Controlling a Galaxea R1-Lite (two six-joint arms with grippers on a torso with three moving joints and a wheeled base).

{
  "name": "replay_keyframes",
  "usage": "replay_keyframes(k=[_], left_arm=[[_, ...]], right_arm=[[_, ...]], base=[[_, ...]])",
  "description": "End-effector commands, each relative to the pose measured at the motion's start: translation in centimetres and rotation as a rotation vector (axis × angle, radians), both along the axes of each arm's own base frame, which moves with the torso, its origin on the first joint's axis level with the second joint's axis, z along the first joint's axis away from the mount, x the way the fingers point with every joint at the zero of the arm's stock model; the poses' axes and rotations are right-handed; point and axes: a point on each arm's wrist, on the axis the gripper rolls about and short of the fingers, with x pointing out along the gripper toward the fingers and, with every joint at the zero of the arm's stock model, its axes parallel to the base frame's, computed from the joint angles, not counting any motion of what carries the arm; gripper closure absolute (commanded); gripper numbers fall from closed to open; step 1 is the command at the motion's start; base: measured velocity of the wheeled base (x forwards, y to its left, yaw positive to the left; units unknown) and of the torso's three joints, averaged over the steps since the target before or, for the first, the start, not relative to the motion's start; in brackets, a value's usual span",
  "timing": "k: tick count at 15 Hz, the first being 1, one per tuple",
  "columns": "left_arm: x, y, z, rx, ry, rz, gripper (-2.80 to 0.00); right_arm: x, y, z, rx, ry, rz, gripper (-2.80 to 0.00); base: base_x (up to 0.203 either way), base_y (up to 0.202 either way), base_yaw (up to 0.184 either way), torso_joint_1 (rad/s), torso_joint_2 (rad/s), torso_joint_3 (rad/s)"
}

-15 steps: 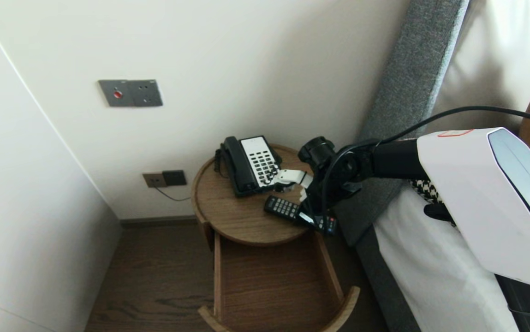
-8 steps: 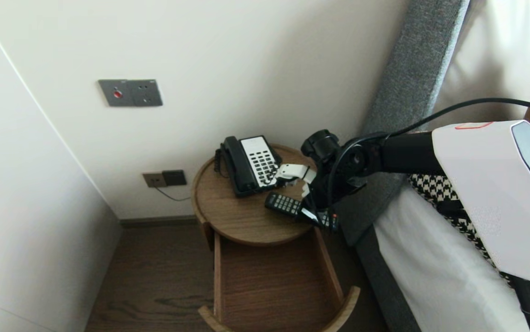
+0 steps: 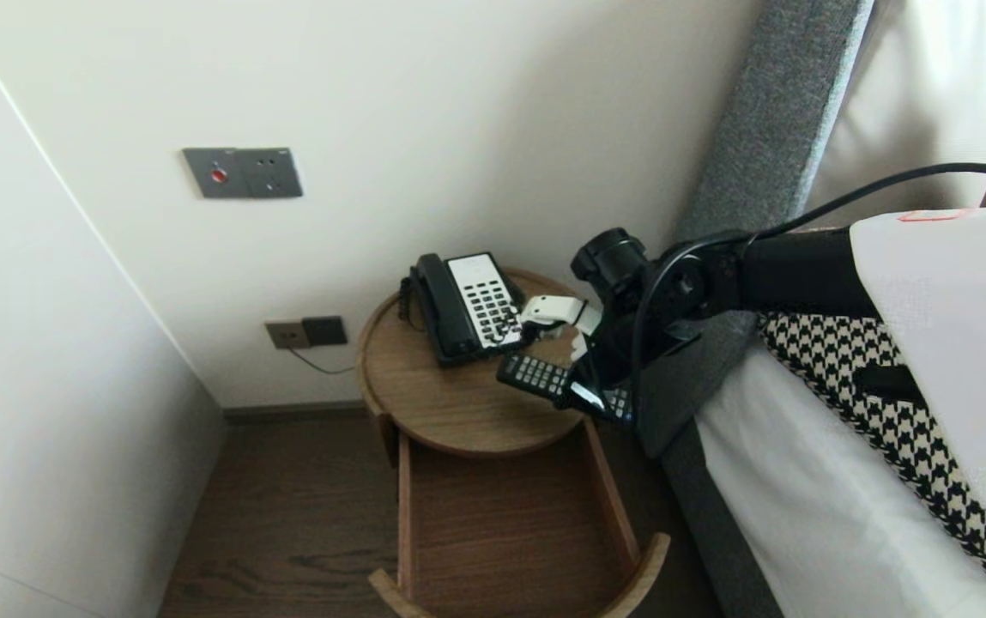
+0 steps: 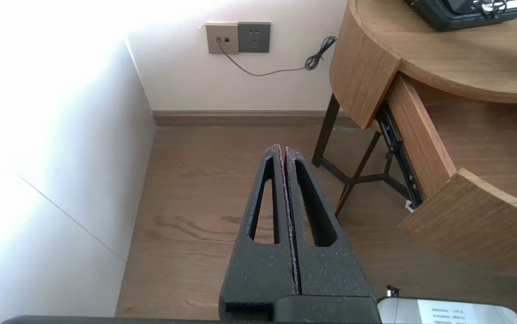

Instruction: Put the remote controls on the table in the drawer one by one

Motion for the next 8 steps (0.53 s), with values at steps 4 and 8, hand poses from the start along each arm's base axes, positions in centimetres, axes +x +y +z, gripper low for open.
replay_keyframes(k=[4,8], left_arm=[[0.0,0.0,0.0,0.0,-0.001,0.002,0.0],[0.0,0.0,0.0,0.0,-0.001,0.001,0.0]], right_arm=[[-1.9,-0.8,2.4,0.021,-0.027,-0.001,0.0],[-3.3,-1.5,3.1,0.019,-0.02,0.001,0.0]], base=[[0.0,0.0,0.0,0.0,0.0,0.0],[0.0,0.0,0.0,0.0,0.0,0.0]])
